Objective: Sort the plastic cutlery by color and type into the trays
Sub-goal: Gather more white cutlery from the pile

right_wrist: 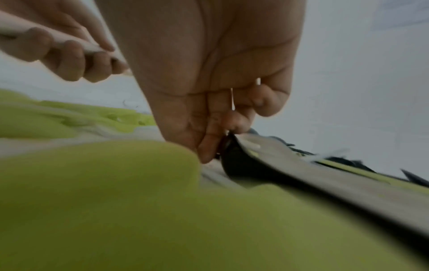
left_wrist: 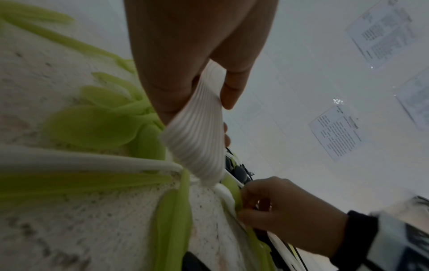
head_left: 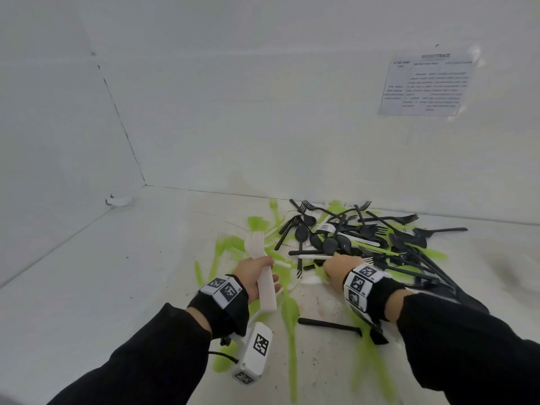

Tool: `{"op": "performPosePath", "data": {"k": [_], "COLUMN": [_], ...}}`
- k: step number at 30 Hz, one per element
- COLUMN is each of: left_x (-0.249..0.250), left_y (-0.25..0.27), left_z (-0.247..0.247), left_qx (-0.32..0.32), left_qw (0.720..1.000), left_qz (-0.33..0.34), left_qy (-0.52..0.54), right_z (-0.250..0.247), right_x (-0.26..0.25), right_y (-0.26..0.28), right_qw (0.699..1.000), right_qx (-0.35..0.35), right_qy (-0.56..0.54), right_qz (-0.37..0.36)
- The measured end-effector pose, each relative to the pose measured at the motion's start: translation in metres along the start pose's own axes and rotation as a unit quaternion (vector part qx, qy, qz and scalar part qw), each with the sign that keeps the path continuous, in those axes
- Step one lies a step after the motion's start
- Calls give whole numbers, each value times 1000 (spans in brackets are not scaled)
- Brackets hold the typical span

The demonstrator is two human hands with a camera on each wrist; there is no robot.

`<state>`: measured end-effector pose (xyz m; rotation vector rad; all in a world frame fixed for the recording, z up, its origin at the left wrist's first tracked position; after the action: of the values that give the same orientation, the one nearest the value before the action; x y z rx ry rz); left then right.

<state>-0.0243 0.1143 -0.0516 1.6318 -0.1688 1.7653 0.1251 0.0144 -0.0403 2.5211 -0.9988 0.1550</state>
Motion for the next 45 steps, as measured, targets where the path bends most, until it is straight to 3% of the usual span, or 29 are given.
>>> {"op": "performPosePath", "data": {"k": [4, 6, 8, 9, 10, 13, 17, 23, 29, 32, 38, 41, 43, 45], "left_x": [-2, -3, -4, -4, -4, -4, -3, 1, -5, -8, -15, -14, -12, -10], "left_y": [-2, -2, -3, -3, -2, 0, 2, 6, 7, 7, 9, 11, 12, 13], "left_z": [6, 12, 18, 22, 25, 36, 48, 47, 39, 37, 41, 44, 47, 52], "left_qx": [-12, -23, -32, -36, -40, -48, -57, -48, -20, -16, -14, -12, -9, -14], "left_qw": [1000, 1000, 999, 999, 999, 999, 998, 999, 1000, 1000, 1000, 999, 999, 998], "left_qz": [-8, -14, -16, -16, -15, -14, -4, 14, 11, 12, 12, 16, 22, 33], "left_qy": [-4, -9, -11, -13, -14, -6, 2, 11, 20, 19, 17, 30, 36, 44], "right_z": [-19, -31, -34, -35, -35, -31, -19, 3, 9, 13, 20, 8, -7, -23], "right_x": [31, 53, 74, 85, 92, 92, 57, 18, -1, -4, -8, 2, 20, 41], "right_y": [0, 1, 4, 6, 6, 8, 14, 2, -2, -4, -11, -5, -1, 5], "right_qw": [979, 935, 865, 845, 845, 890, 933, 960, 990, 999, 999, 990, 951, 882], "right_qx": [44, 84, 73, 68, 62, 49, 39, -25, 57, 41, 7, 28, 66, 107], "right_qy": [-195, -342, -492, -524, -524, -448, -356, -279, -126, -32, -28, -138, -303, -458], "right_qz": [31, 46, 68, 82, 86, 68, 30, 20, -24, -4, -19, -6, 23, 31]}}
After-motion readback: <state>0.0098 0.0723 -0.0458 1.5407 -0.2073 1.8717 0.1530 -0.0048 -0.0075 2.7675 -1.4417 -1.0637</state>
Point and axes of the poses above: each hand's wrist, its own y-axis away from the middle knuckle, its own z-axis out of the palm, x = y × z, the point moved 6 cm from there along -y, towards the middle knuckle, and after that the axes turned 14 degrees about z, right-handed, at the moved point
